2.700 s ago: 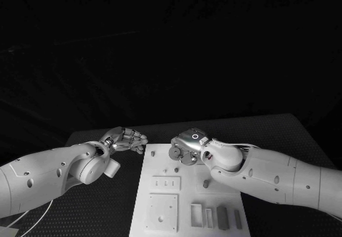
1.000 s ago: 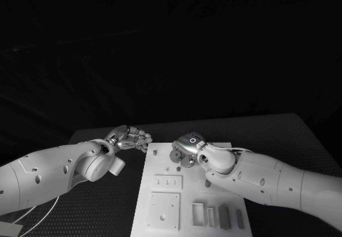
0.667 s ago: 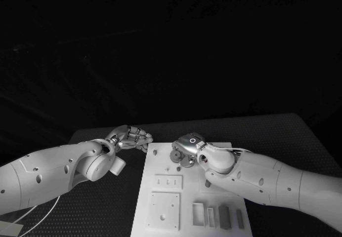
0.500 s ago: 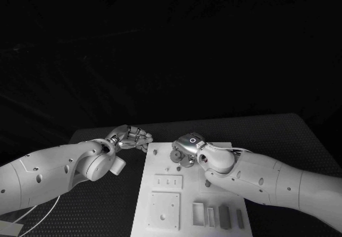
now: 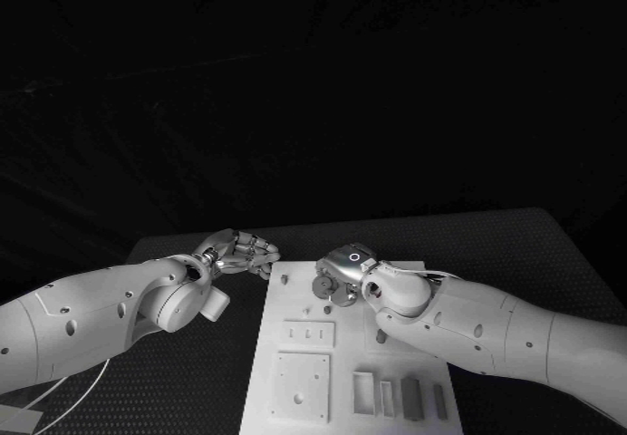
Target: Assemble the parts on the task board
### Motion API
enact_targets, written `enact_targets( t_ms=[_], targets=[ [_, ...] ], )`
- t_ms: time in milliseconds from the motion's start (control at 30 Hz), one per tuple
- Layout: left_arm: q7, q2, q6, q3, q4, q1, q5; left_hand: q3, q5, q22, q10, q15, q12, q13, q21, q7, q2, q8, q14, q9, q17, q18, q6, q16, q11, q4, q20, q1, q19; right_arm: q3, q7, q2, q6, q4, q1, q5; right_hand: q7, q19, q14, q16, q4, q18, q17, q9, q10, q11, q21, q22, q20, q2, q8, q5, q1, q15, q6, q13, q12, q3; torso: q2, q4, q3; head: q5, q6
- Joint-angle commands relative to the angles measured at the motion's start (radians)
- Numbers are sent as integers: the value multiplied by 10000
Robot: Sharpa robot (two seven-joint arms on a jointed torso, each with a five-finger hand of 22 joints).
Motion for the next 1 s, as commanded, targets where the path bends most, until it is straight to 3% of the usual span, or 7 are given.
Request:
enact_targets(
  t_ms=[33, 200, 600, 800, 1000],
  targets=[
    [71, -8, 102, 6, 19, 6, 15, 47, 18, 15, 32, 11, -41, 13, -65, 44, 14, -41, 66, 16, 13, 199, -2, -52, 48, 7, -12, -67, -88, 0, 36, -47, 45, -11, 2, 238, 408, -92, -4, -59, -18, 383, -5, -58, -406, 412, -71, 75, -2, -119, -115, 23, 15, 132, 326, -22, -63, -11, -4, -3, 5, 0, -9],
    [54, -23, 99, 6, 22, 7, 16, 47, 18, 18, 29, 12, -45, 14, -66, 46, 21, -43, 69, 16, 20, 197, -4, -58, 50, 15, -9, -80, -86, 0, -7, -88, 72, -16, 2, 350, 524, -105, -46, -61, 241, 383, -1, -135, -496, 525, -86, 77, 43, -267, -261, 26, -179, 244, 64, -63, -59, -29, -3, -14, 17, 3, -24],
    [42, -33, 105, 6, 28, 8, 20, 51, 19, 23, 23, 13, -53, 17, -70, 50, 43, -49, 72, 16, 34, 195, -11, -74, 54, 22, -8, -111, -85, -2, 124, -211, 402, -58, 3, 772, 519, -108, -65, -45, 718, 383, 0, -135, -538, 525, -90, 89, 52, -278, -216, 25, -415, 247, 121, -109, 10, 9, -6, -12, 25, -25, -38],
    [36, -25, 102, 6, 29, 8, 20, 53, 19, 25, 19, 14, -58, 19, -73, 53, 46, -55, 75, 14, 42, 195, -19, -82, 56, 22, -8, -127, -86, -3, 251, -211, 708, -79, 3, 996, 517, -132, -87, -41, 876, 383, 2, -140, -571, 523, -93, 99, 54, -173, -212, 25, -492, 245, 117, -121, 34, 13, -4, -11, 30, -34, -56],
    [33, -1, 92, 6, -4, 7, 20, 56, 19, 28, 10, 14, -64, 19, -77, 57, 49, -62, 76, 13, 49, 196, -30, -91, 60, 20, -8, -140, -86, -3, 387, -252, 1083, -61, 3, 1241, 492, -193, -127, -25, 807, 383, 14, -115, -622, 502, -78, 134, 47, 109, -136, 25, -399, 230, 231, -123, 87, -19, -10, 23, 30, -31, -86]
  ],
)
